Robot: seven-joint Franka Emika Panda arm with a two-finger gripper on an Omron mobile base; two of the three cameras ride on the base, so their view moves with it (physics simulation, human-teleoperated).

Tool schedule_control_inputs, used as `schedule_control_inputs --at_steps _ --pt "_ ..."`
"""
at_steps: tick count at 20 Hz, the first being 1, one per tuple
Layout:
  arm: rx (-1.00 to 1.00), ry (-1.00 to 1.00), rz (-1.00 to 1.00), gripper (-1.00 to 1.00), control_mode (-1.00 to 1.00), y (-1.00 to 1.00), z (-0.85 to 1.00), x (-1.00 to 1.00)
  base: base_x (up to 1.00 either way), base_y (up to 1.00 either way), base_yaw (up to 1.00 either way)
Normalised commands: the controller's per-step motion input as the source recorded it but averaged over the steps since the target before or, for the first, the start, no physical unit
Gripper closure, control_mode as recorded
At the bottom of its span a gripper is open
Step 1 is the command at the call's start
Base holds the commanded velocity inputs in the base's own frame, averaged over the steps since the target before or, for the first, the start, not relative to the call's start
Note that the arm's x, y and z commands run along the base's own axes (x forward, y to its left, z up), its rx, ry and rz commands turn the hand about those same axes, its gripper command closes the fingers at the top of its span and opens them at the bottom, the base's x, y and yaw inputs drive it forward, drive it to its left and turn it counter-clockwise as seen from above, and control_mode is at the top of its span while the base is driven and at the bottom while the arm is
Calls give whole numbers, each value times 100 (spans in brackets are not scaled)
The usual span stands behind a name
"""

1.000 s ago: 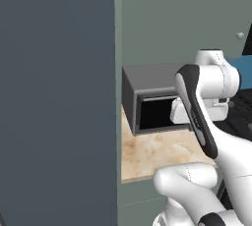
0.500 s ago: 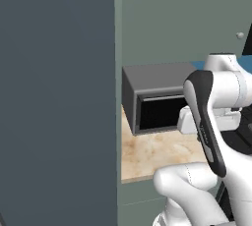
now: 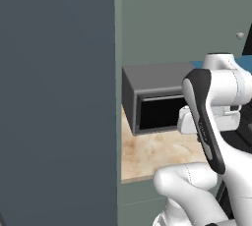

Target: Store the kebab skewer in the freezer for long-term storage. Close the freezer door after placing the cooked food.

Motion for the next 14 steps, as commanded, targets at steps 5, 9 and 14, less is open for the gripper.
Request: schedule_control_inputs --at_steps 5,9,14 --pt "0 0 0 100 -100 0 0 0 0 0 0" --pt "0 0 0 100 -100 0 0 0 0 0 0" --pt "0 0 0 100 100 0 0 -6 -23 0 0"
